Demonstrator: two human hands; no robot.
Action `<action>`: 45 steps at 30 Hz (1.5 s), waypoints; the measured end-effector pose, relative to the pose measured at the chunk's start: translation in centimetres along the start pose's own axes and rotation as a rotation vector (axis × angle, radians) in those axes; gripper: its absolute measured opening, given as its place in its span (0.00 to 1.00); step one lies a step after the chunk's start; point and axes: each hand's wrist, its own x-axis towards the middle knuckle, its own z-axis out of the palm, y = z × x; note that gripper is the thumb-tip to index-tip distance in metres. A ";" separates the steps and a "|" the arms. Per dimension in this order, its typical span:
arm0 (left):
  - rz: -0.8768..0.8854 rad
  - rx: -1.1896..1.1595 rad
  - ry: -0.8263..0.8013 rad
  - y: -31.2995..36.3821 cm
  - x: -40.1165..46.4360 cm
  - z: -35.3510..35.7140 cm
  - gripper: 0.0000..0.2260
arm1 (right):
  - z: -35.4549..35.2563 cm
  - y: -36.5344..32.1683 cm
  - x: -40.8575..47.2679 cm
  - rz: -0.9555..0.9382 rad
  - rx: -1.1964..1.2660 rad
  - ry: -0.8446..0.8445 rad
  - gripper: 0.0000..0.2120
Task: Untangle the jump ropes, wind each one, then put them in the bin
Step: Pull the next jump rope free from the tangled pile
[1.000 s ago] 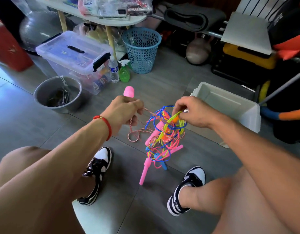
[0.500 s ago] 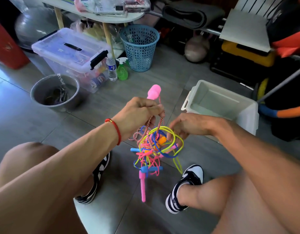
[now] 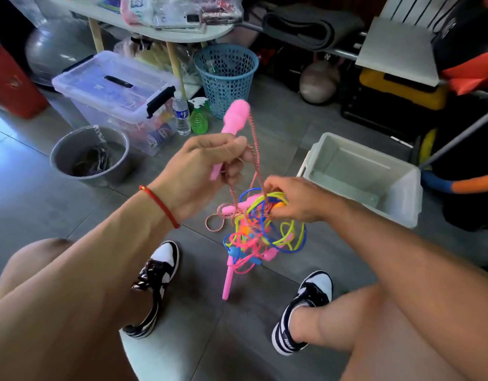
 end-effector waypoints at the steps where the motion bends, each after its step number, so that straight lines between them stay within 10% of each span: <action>1: -0.008 0.003 0.079 0.1 0.2 -0.7 0.11 | -0.7 0.4 0.0 0.057 0.051 0.020 0.15; 7: -0.079 0.305 0.412 -0.9 1.5 -3.0 0.09 | -1.9 1.4 -0.3 0.093 0.128 0.071 0.11; 13: -0.110 0.946 0.139 -4.5 1.7 -0.8 0.07 | -1.2 1.1 -1.6 0.063 0.330 0.133 0.10; 22: -0.110 1.146 0.013 -8.1 2.2 2.3 0.14 | -1.3 -0.4 -3.1 -0.024 0.450 0.201 0.13; 32: -0.015 1.332 0.068 -5.8 2.0 1.4 0.11 | -1.9 1.6 -3.7 0.127 -0.005 0.087 0.06; 40: -0.034 0.800 0.216 -4.9 1.9 1.0 0.16 | -1.7 4.5 -3.8 0.366 -0.284 0.010 0.06; 45: -0.016 0.432 0.088 -4.4 1.8 1.8 0.21 | -1.5 2.1 -3.0 0.194 -0.132 -0.035 0.43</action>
